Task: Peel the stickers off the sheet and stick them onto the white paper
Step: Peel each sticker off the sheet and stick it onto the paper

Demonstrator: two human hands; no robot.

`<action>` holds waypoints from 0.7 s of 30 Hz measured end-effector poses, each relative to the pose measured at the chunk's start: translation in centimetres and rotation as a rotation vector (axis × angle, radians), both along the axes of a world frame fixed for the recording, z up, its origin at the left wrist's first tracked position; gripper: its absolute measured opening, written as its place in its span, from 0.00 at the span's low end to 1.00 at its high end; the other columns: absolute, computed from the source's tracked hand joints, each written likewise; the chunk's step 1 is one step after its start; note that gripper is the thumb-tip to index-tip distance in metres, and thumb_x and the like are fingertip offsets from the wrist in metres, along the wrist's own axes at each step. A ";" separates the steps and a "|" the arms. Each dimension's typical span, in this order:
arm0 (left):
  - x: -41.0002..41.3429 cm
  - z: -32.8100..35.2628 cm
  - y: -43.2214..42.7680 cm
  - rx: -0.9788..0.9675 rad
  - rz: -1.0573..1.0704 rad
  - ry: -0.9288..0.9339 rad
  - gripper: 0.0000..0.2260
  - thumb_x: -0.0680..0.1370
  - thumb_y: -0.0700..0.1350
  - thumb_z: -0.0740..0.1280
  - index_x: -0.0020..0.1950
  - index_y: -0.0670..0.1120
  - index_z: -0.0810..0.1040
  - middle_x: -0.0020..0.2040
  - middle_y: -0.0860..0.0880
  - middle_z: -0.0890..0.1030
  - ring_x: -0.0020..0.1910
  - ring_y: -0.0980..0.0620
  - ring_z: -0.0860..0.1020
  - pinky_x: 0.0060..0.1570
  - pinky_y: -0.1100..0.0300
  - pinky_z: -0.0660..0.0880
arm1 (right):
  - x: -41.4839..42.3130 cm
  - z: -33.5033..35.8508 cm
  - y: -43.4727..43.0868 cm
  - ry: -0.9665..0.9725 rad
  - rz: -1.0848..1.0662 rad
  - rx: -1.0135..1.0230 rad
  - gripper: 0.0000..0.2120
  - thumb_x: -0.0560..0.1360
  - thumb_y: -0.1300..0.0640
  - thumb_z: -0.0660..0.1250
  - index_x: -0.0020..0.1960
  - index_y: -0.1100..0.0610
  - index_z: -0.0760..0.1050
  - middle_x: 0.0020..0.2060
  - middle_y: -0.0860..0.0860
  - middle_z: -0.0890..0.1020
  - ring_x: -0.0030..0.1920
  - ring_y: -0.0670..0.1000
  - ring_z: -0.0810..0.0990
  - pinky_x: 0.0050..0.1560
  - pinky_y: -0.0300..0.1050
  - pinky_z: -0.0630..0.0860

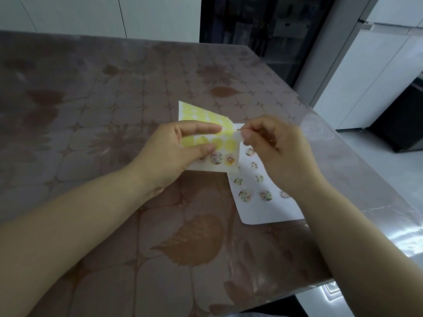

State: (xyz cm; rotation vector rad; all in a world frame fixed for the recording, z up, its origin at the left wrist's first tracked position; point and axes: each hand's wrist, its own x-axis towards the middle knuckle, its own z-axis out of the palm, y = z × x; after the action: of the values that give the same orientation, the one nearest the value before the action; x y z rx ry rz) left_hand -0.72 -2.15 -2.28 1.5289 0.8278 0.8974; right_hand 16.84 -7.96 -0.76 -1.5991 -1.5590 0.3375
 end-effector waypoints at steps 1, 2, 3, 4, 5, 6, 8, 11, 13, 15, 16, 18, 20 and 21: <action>0.0 0.0 0.0 -0.003 0.001 0.005 0.13 0.72 0.36 0.71 0.53 0.51 0.83 0.55 0.50 0.83 0.55 0.53 0.82 0.58 0.54 0.78 | 0.1 0.1 0.0 0.070 0.009 -0.028 0.07 0.77 0.57 0.64 0.41 0.47 0.75 0.30 0.42 0.80 0.33 0.42 0.77 0.33 0.31 0.71; -0.1 0.0 0.0 -0.002 0.004 0.010 0.13 0.72 0.36 0.71 0.53 0.50 0.83 0.56 0.51 0.83 0.55 0.54 0.81 0.58 0.54 0.78 | 0.2 0.2 -0.1 0.135 0.022 -0.053 0.08 0.77 0.57 0.63 0.41 0.48 0.74 0.29 0.44 0.81 0.31 0.42 0.77 0.32 0.31 0.71; -0.1 0.0 0.1 0.001 0.009 0.013 0.13 0.72 0.35 0.71 0.53 0.50 0.83 0.56 0.51 0.83 0.55 0.54 0.81 0.58 0.54 0.77 | 0.3 0.5 -0.3 0.188 0.038 -0.068 0.08 0.77 0.58 0.63 0.41 0.49 0.75 0.29 0.44 0.82 0.31 0.42 0.78 0.33 0.32 0.72; -0.1 0.0 0.1 0.002 0.012 0.015 0.13 0.72 0.35 0.71 0.52 0.50 0.83 0.56 0.51 0.83 0.56 0.54 0.81 0.59 0.53 0.77 | 0.6 0.8 -0.5 0.224 0.051 -0.072 0.07 0.77 0.59 0.63 0.42 0.50 0.76 0.30 0.45 0.83 0.31 0.43 0.79 0.34 0.33 0.73; -0.1 0.0 0.1 0.004 0.013 0.016 0.13 0.72 0.35 0.71 0.52 0.51 0.83 0.56 0.51 0.83 0.56 0.53 0.81 0.59 0.52 0.77 | 0.9 1.1 -0.7 0.246 0.060 -0.074 0.07 0.76 0.59 0.64 0.42 0.51 0.77 0.31 0.45 0.84 0.32 0.43 0.81 0.36 0.33 0.75; -0.1 0.0 0.1 0.005 0.012 0.014 0.13 0.72 0.35 0.71 0.52 0.51 0.83 0.56 0.51 0.83 0.57 0.53 0.81 0.60 0.52 0.76 | 1.3 1.4 -1.0 0.255 0.068 -0.081 0.07 0.75 0.60 0.66 0.42 0.51 0.79 0.33 0.46 0.85 0.34 0.44 0.82 0.37 0.33 0.76; -0.1 -0.1 0.2 0.011 0.009 0.017 0.13 0.73 0.36 0.71 0.52 0.52 0.83 0.57 0.51 0.83 0.58 0.52 0.80 0.62 0.50 0.75 | 2.4 2.1 -2.0 0.258 0.078 -0.120 0.05 0.72 0.61 0.69 0.42 0.51 0.81 0.35 0.45 0.85 0.38 0.43 0.83 0.40 0.32 0.76; -0.2 -0.3 0.3 0.018 0.009 0.024 0.12 0.73 0.37 0.71 0.53 0.51 0.83 0.58 0.51 0.82 0.59 0.53 0.79 0.64 0.51 0.73 | 4.6 2.3 -3.8 0.226 0.032 -0.217 0.06 0.68 0.60 0.73 0.41 0.50 0.83 0.38 0.43 0.86 0.41 0.42 0.84 0.45 0.31 0.77; -0.2 -0.4 0.4 0.025 0.010 0.045 0.11 0.75 0.38 0.70 0.54 0.51 0.82 0.58 0.51 0.82 0.59 0.54 0.79 0.66 0.51 0.71 | 6.0 2.0 -5.0 0.184 -0.020 -0.287 0.04 0.67 0.58 0.74 0.39 0.49 0.83 0.37 0.44 0.86 0.40 0.44 0.84 0.45 0.33 0.78; -0.2 -0.4 0.4 0.031 0.006 0.066 0.11 0.76 0.39 0.69 0.54 0.52 0.82 0.58 0.52 0.82 0.59 0.55 0.79 0.67 0.52 0.70 | 7.1 1.6 -5.9 0.167 -0.084 -0.326 0.04 0.67 0.57 0.73 0.39 0.48 0.82 0.34 0.47 0.85 0.36 0.46 0.84 0.42 0.39 0.79; -0.1 -0.4 0.5 0.029 0.004 0.075 0.10 0.76 0.40 0.68 0.54 0.52 0.83 0.58 0.52 0.82 0.59 0.56 0.79 0.67 0.52 0.70 | 7.6 1.3 -6.3 0.172 -0.114 -0.341 0.04 0.67 0.57 0.73 0.39 0.49 0.81 0.33 0.49 0.85 0.35 0.47 0.84 0.43 0.41 0.77; -0.1 -0.5 0.5 0.008 0.003 0.083 0.10 0.75 0.44 0.66 0.53 0.54 0.83 0.58 0.53 0.82 0.60 0.55 0.78 0.67 0.50 0.69 | 8.1 0.9 -6.9 0.177 -0.139 -0.389 0.06 0.66 0.58 0.75 0.41 0.50 0.81 0.33 0.50 0.85 0.36 0.47 0.84 0.48 0.42 0.75; -0.2 -0.4 0.3 -0.040 0.001 0.065 0.15 0.73 0.45 0.61 0.53 0.55 0.83 0.59 0.52 0.82 0.63 0.52 0.77 0.68 0.47 0.67 | 8.3 0.6 -7.1 0.184 -0.138 -0.418 0.05 0.66 0.59 0.75 0.40 0.51 0.82 0.33 0.49 0.85 0.36 0.46 0.83 0.46 0.38 0.75; -0.2 -0.5 0.3 -0.053 0.003 0.052 0.16 0.73 0.44 0.59 0.54 0.54 0.83 0.60 0.51 0.81 0.64 0.51 0.76 0.69 0.48 0.66 | 8.2 0.6 -7.0 0.180 -0.134 -0.424 0.04 0.67 0.60 0.74 0.39 0.52 0.81 0.32 0.49 0.85 0.34 0.45 0.83 0.44 0.34 0.76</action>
State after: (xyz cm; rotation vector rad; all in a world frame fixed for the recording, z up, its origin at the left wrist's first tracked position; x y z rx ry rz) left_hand -0.94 -1.84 -2.73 1.5108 0.8853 0.8350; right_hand 25.09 -14.97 -0.18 -1.9233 -1.2914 0.7552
